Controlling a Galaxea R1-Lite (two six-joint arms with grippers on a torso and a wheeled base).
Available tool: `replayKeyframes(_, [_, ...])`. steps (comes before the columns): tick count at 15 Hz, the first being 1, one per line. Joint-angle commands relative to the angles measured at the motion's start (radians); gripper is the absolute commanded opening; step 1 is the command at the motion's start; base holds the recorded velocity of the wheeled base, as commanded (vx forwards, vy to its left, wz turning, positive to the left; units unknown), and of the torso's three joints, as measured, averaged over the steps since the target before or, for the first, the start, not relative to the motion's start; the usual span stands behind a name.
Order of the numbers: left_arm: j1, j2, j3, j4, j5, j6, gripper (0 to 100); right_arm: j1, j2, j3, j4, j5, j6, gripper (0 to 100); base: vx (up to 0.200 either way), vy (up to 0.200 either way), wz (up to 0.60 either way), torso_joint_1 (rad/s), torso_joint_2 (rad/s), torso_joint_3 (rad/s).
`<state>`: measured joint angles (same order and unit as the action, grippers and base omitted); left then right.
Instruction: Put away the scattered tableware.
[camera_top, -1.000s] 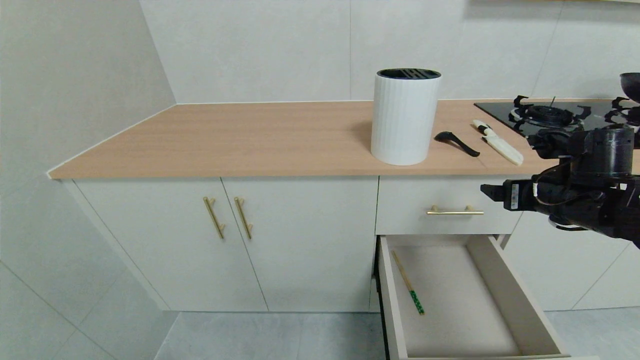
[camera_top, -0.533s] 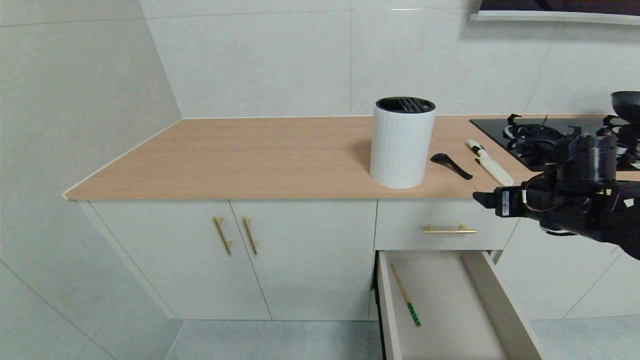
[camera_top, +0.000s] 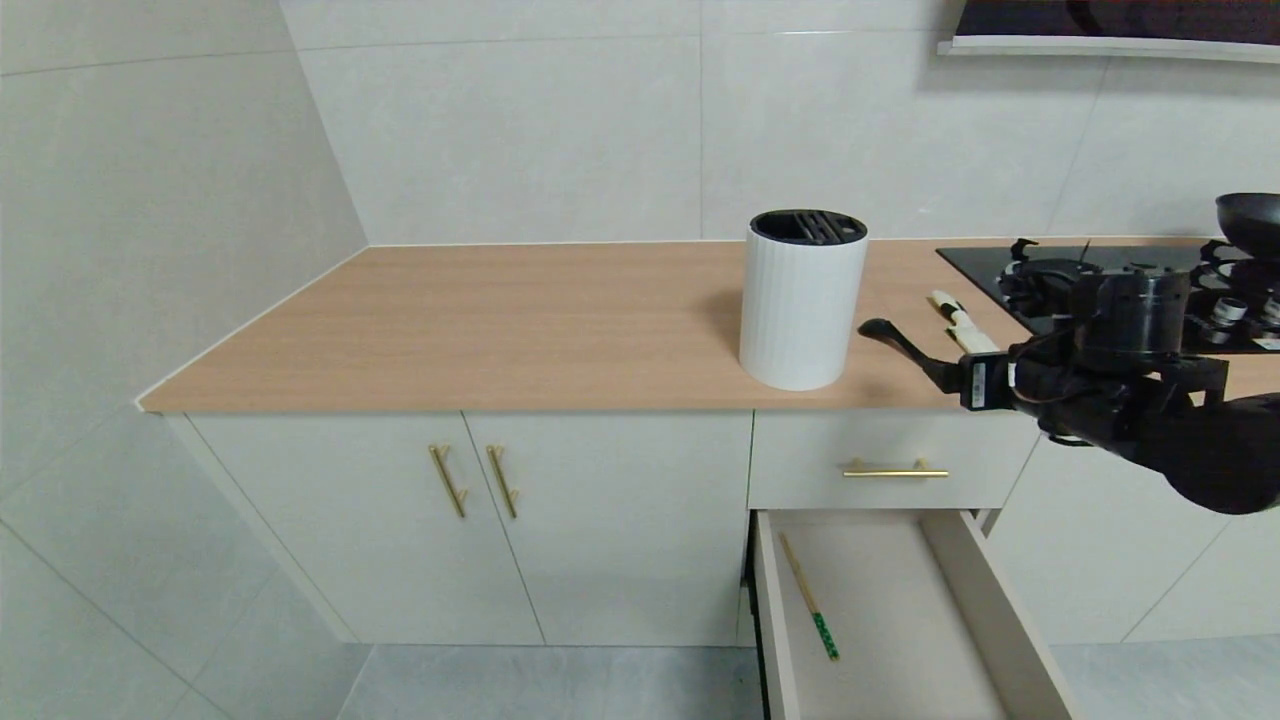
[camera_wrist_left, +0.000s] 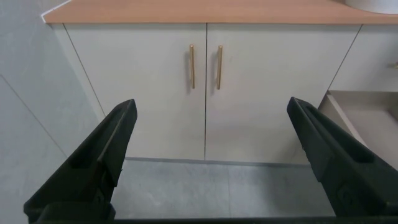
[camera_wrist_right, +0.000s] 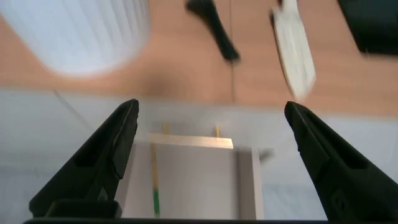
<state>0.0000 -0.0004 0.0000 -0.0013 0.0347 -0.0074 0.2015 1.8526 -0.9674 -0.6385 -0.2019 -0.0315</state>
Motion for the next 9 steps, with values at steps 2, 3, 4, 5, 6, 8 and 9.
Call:
replayKeyframes(2, [0.000,0.000,0.000,0.000,0.001,0.000,100,-0.057,0.148,-0.220,0.030,0.052,-0.007,100,0.000,0.000,0.00,0.000,0.00,0.000])
replayKeyframes(3, [0.000,0.000,0.000,0.000,0.001,0.000,100,-0.074,0.166,-0.274,0.060,0.076,-0.007,100,0.000,0.000,0.00,0.000,0.00,0.000])
replayKeyframes(4, [0.000,0.000,0.000,0.000,0.001,0.000,100,-0.106,0.206,-0.361,0.112,0.136,-0.004,100,0.000,0.000,0.00,0.000,0.00,0.000])
replayKeyframes(5, [0.000,0.000,0.000,0.000,0.001,0.000,100,-0.136,0.241,-0.413,0.134,0.190,-0.004,100,0.000,0.000,0.00,0.000,0.00,0.000])
replayKeyframes(6, [0.000,0.000,0.000,0.000,0.001,0.000,100,-0.159,0.283,-0.476,0.140,0.236,-0.005,100,0.000,0.000,0.00,0.000,0.00,0.000])
replayKeyframes(8, [0.000,0.000,0.000,0.000,0.001,0.000,100,-0.172,0.324,-0.585,0.195,0.285,-0.001,100,0.000,0.000,0.00,0.000,0.00,0.000])
replayKeyframes(9, [0.000,0.000,0.000,0.000,0.001,0.000,100,-0.174,0.329,-0.586,0.218,0.299,-0.001,100,0.000,0.000,0.00,0.000,0.00,0.000])
